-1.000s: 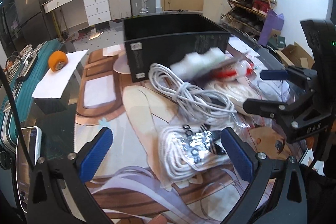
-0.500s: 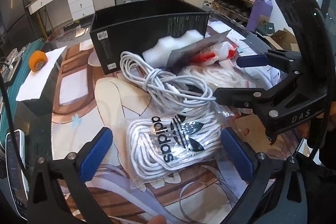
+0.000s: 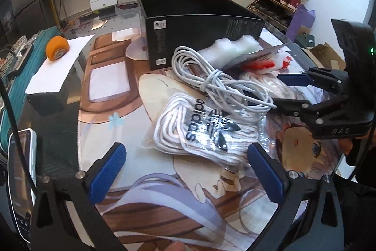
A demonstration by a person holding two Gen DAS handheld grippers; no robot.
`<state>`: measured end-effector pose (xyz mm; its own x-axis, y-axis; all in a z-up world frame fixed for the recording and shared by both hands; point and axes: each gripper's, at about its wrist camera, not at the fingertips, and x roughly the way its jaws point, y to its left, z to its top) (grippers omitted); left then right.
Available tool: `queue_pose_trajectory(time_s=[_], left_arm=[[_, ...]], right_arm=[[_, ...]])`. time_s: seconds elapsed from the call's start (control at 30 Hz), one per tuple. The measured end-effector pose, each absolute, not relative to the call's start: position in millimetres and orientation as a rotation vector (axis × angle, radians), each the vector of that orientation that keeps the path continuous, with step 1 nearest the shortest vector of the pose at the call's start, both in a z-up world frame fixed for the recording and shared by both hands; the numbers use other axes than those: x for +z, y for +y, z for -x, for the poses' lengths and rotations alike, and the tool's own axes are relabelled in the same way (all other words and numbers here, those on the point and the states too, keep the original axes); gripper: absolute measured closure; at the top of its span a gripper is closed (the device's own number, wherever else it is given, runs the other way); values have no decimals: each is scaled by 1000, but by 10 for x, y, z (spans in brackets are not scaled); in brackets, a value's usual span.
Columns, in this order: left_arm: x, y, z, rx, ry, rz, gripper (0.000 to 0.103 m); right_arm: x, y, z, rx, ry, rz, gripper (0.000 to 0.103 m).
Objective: Organize soft objects
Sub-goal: 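Move both grippers back to the bagged white cables, then grasp the bagged white cable with the right gripper while the left grasps the adidas cable bag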
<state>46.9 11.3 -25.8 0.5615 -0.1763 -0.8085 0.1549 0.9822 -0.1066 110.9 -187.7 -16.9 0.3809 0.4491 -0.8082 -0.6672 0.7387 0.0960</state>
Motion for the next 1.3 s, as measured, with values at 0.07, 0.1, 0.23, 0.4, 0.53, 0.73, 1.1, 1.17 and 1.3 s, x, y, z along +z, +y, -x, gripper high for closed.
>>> queue_pose_trajectory(time_s=[0.07, 0.1, 0.23, 0.4, 0.53, 0.73, 1.1, 1.17, 1.3], left_arm=[[-239, 49, -455, -229, 947, 22, 0], [-240, 24, -461, -226, 943, 13, 0], [-279, -94, -559, -203, 949, -18, 0], [-293, -105, -608, -212, 951, -23, 0], [-288, -89, -597, -234, 954, -8, 0], [-309, -102, -602, -237, 961, -7, 0], [-335, 153, -432, -231, 994, -29, 0], [-332, 242, -386, -217, 997, -21, 0], [-324, 342, -348, -191, 995, 21, 0]], right_arm=[[-173, -1863, -1089, 718, 932, 284, 40], [-174, -1863, -1081, 716, 931, 290, 40], [-172, -1863, -1047, 719, 928, 302, 44], [-176, -1848, -996, 723, 920, 318, 48], [-180, -1795, -937, 746, 915, 328, 50], [-183, -1701, -812, 773, 899, 364, 51], [-175, -1857, -753, 749, 902, 359, 53], [-177, -1879, -744, 744, 902, 356, 53], [-178, -1886, -739, 737, 900, 352, 53]])
